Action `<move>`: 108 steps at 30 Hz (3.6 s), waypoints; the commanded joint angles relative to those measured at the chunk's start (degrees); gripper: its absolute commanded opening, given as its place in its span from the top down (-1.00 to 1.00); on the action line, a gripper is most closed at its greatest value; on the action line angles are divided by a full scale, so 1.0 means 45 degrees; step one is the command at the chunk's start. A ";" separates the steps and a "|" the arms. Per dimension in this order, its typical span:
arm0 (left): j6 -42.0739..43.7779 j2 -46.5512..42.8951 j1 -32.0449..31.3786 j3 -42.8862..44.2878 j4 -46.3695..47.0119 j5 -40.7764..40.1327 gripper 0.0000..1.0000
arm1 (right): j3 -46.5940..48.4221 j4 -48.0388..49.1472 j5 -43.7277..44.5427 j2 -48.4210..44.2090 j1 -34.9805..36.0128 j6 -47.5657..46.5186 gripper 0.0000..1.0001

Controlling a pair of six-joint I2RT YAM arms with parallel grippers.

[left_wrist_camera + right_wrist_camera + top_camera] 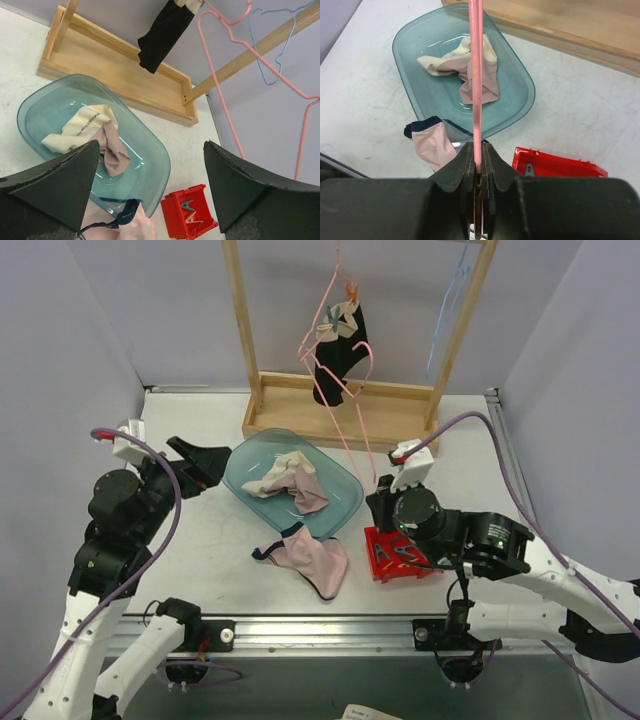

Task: Remove the underwear clipped to the hanger
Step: Place the hanger at the clothesline.

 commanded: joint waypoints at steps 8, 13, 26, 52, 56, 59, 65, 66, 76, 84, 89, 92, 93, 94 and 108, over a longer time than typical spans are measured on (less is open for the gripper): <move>0.0028 -0.2200 0.0078 -0.1359 -0.0956 -0.0356 -0.87 | -0.0111 -0.1960 0.0661 -0.2279 -0.0088 0.0847 1.00; -0.0129 -0.2123 0.0078 -0.1399 -0.1093 -0.0239 -0.88 | -0.0071 -0.3034 0.0641 -0.1381 -0.0088 0.1451 1.00; -0.0382 -0.1928 0.0078 -0.1594 -0.0840 0.0249 -0.87 | 0.0279 -0.4362 0.1966 -0.1712 -0.0185 0.2564 1.00; -0.0832 -0.1049 0.0078 -0.2063 0.0469 0.1343 -0.87 | -0.0286 -0.0265 -0.6605 -0.0484 -0.9765 -0.2449 1.00; -0.0754 -0.1127 0.0098 -0.1849 0.0431 0.1265 -0.88 | 0.0434 0.0460 -0.9378 0.0493 -1.2021 -0.3606 1.00; -0.0793 -0.1205 0.0098 -0.1906 0.0565 0.1206 -0.87 | 0.1040 0.0519 -0.9516 0.0593 -1.2021 -0.3568 1.00; -0.0910 -0.1127 0.0098 -0.2199 0.0762 0.1421 -0.88 | 0.1335 0.0363 -0.9671 0.0106 -1.1983 -0.3919 1.00; -0.0891 -0.1146 0.0098 -0.2199 0.0762 0.1383 -0.87 | 0.1374 0.0285 -0.9692 0.0008 -1.1963 -0.4016 1.00; -0.0969 -0.1185 0.0098 -0.2453 0.0958 0.1461 -0.87 | 0.1920 -0.0184 -0.8190 -0.0092 -1.1299 -0.4388 1.00; -0.1008 -0.0991 0.0117 -0.2434 0.1153 0.1597 -0.87 | 0.3033 0.0303 -0.7368 0.1470 -1.1182 -0.4271 1.00; -0.0833 -0.0912 0.0098 -0.2278 0.1075 0.1539 -0.87 | 0.3774 0.0947 -0.7737 0.2174 -1.0850 -0.4349 1.00; -0.0774 -0.0932 0.0098 -0.2199 0.1055 0.1480 -0.87 | 0.4321 0.1007 -0.8089 0.2623 -1.0849 -0.4563 1.00; -0.0754 -0.0970 0.0117 -0.2199 0.1036 0.1441 -0.87 | 0.4710 0.1007 -0.8110 0.2914 -1.0830 -0.4583 1.00; -0.0754 -0.0971 0.0117 -0.2199 0.0997 0.1441 -0.87 | 0.4869 0.0988 -0.8052 0.3052 -1.0849 -0.4622 1.00; -0.0734 -0.1068 0.0137 -0.2102 0.0821 0.1402 -0.87 | 0.9516 0.0148 -0.8323 0.7269 -1.1356 -0.5013 1.00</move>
